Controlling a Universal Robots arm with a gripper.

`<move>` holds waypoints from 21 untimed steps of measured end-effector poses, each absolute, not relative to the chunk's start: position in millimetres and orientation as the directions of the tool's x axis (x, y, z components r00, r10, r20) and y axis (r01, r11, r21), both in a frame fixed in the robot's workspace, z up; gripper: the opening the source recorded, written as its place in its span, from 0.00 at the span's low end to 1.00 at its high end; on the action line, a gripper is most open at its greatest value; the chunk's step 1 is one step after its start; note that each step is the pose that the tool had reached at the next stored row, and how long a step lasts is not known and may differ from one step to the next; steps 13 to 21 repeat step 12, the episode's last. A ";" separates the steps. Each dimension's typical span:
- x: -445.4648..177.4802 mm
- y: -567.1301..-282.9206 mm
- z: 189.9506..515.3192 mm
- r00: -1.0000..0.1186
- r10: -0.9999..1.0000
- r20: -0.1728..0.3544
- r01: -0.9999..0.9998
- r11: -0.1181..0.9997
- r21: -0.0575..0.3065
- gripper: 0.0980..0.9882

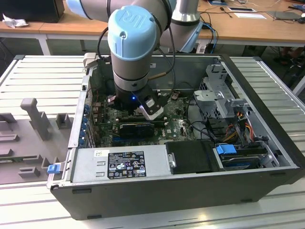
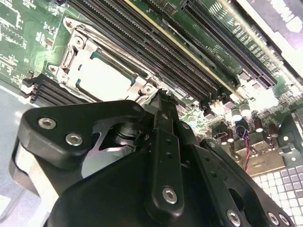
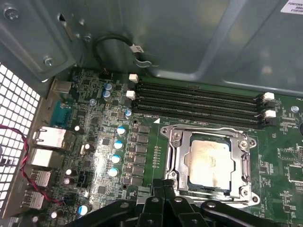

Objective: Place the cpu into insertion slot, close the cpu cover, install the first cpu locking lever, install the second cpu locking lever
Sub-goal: 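Install the second cpu locking lever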

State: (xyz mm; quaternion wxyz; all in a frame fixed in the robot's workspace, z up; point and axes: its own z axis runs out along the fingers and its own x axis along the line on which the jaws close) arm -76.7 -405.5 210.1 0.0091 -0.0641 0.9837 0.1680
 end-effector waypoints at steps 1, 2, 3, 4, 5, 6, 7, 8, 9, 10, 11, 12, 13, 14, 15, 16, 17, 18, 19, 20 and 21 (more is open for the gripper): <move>-76.7 -405.5 209.8 -0.992 -0.123 -0.039 -0.129 0.935 0.329 0.01; -76.7 -405.5 209.8 -0.992 -0.123 -0.039 -0.129 0.935 0.329 0.01; -76.7 -405.5 209.7 -0.992 -0.123 -0.039 -0.129 0.935 0.329 0.01; -76.7 -405.4 210.5 -0.992 -0.123 -0.039 -0.129 0.935 0.329 0.01; -76.7 -405.5 212.1 -0.992 -0.123 -0.039 -0.129 0.935 0.329 0.01; -76.7 -405.5 213.7 -0.992 -0.123 -0.039 -0.129 0.935 0.329 0.01; -76.7 -405.5 215.4 -0.992 -0.123 -0.039 -0.129 0.935 0.329 0.01; -76.7 -405.5 217.3 -0.992 -0.123 -0.039 -0.129 0.935 0.329 0.01; -76.7 -405.5 219.3 -0.992 -0.123 -0.039 -0.129 0.935 0.329 0.01; -76.7 -405.5 224.4 -0.992 -0.123 -0.039 -0.129 0.935 0.329 0.01; -76.7 -405.5 226.9 -0.992 -0.123 -0.039 -0.129 0.935 0.329 0.01; -76.7 -405.5 227.9 -0.992 -0.123 -0.039 -0.129 0.935 0.329 0.01; -76.7 -405.5 227.9 -0.992 -0.123 -0.039 -0.129 0.935 0.329 0.01; -76.7 -405.5 227.9 -0.992 -0.123 -0.039 -0.129 0.935 0.329 0.01; -76.7 -405.5 227.9 -0.992 -0.123 -0.039 -0.129 0.935 0.329 0.01; -76.7 -405.5 227.9 -0.992 -0.123 -0.039 -0.129 0.935 0.329 0.01; -76.7 -405.5 227.9 -0.992 -0.123 -0.039 -0.129 0.935 0.329 0.01; -76.7 -405.5 227.9 -0.992 -0.123 -0.039 -0.129 0.935 0.329 0.01; -76.7 -405.5 227.9 -0.992 -0.123 -0.039 -0.129 0.935 0.329 0.01; -76.7 -405.5 227.9 -0.992 -0.123 -0.039 -0.129 0.935 0.329 0.01; -76.7 -405.5 227.9 -0.992 -0.123 -0.039 -0.129 0.935 0.329 0.01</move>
